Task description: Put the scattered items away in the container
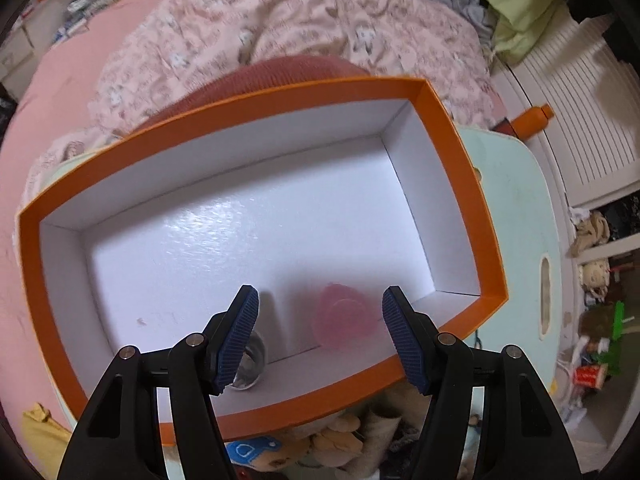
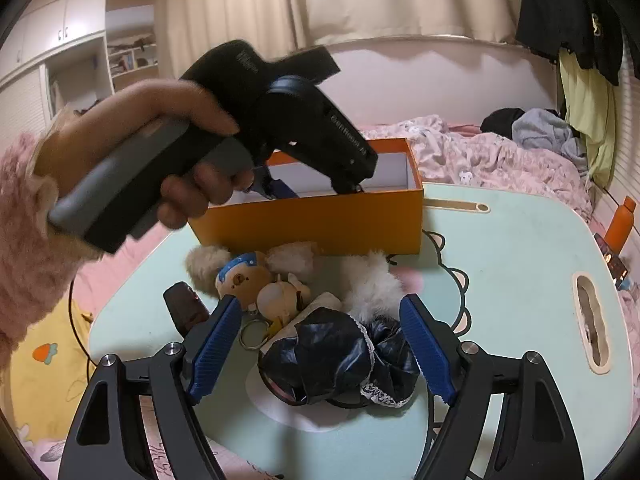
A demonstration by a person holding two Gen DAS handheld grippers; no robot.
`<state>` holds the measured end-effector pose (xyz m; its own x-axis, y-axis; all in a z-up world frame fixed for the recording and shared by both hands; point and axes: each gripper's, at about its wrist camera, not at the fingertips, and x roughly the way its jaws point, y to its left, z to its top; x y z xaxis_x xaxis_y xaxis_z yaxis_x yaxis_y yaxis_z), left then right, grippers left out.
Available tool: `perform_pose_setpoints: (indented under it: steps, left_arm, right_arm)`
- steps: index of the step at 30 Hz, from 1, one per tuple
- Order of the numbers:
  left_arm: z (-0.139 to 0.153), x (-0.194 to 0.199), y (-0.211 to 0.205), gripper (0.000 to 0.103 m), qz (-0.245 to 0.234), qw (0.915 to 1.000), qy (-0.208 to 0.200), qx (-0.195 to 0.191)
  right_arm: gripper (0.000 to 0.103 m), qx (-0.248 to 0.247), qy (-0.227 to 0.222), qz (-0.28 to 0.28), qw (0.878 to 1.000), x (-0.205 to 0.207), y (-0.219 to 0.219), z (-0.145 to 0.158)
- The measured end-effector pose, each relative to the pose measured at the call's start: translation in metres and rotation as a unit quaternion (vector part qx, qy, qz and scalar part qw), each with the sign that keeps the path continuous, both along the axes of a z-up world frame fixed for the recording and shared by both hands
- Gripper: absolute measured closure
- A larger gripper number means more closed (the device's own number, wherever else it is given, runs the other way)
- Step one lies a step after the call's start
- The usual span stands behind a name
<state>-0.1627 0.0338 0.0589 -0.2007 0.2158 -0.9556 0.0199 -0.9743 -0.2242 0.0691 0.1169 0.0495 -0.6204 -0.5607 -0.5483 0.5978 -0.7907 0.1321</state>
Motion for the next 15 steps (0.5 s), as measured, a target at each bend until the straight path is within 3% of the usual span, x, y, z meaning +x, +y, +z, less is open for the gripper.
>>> perform_pose_setpoints:
  steps: [7, 13, 15]
  left_arm:
    - [-0.014, -0.022, 0.003, 0.034, -0.04, 0.9939, -0.097, 0.033]
    - [-0.019, -0.031, 0.006, 0.028, -0.068, 0.9887, -0.131, 0.025]
    - [-0.017, -0.031, 0.008, 0.028, -0.063, 0.9901, -0.123, 0.02]
  right_arm:
    - [0.021, -0.003, -0.006, 0.0, 1.0, -0.002, 0.001, -0.002]
    - [0.021, -0.006, -0.008, 0.0, 1.0, -0.002, 0.002, -0.003]
    - [0.021, -0.006, -0.009, 0.0, 1.0, -0.002, 0.002, -0.003]
